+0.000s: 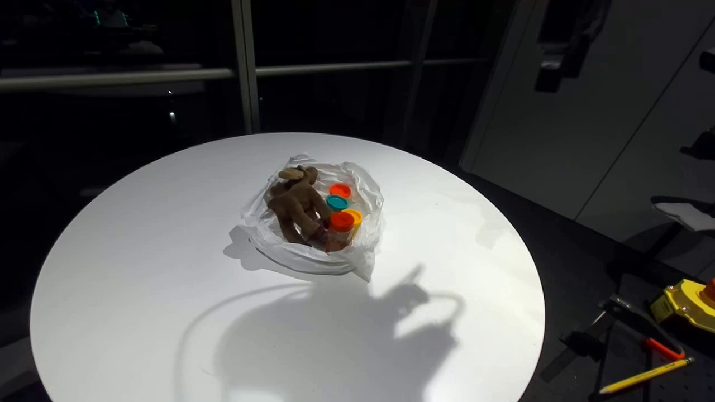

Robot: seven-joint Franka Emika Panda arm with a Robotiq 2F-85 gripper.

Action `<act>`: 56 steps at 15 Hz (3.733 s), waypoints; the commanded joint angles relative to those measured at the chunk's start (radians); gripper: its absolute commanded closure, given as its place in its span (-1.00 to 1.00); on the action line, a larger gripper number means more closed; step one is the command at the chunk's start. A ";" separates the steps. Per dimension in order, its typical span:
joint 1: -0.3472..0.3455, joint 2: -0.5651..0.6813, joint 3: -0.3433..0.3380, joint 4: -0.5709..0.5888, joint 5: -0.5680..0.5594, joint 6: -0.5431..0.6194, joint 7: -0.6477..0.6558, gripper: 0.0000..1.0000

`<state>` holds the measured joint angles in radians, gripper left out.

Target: Take the containers, deer plush toy and red ball out of the white plastic bag

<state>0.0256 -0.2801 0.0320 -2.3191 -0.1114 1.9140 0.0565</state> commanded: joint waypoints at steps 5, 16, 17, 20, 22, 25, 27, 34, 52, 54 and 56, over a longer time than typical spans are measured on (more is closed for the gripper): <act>0.035 0.463 0.041 0.179 0.063 0.272 0.136 -1.00; 0.092 0.784 0.027 0.394 0.074 0.439 0.121 -1.00; 0.091 0.803 0.029 0.415 0.082 0.434 0.114 -1.00; 0.092 0.856 0.034 0.470 0.088 0.420 0.096 -1.00; 0.096 0.888 0.028 0.502 0.080 0.418 0.093 -1.00; 0.094 0.930 0.025 0.543 0.084 0.413 0.087 -1.00; 0.092 0.954 0.024 0.568 0.087 0.409 0.082 -1.00; 0.093 0.972 0.025 0.600 0.081 0.393 0.056 0.13; 0.016 0.471 -0.049 0.211 0.074 0.310 0.122 0.52; -0.006 0.494 -0.089 0.179 0.021 0.364 0.159 0.52; -0.023 0.534 -0.124 0.163 -0.025 0.416 0.192 0.52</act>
<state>0.0197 0.2264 -0.0590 -2.1203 -0.0764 2.2475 0.1835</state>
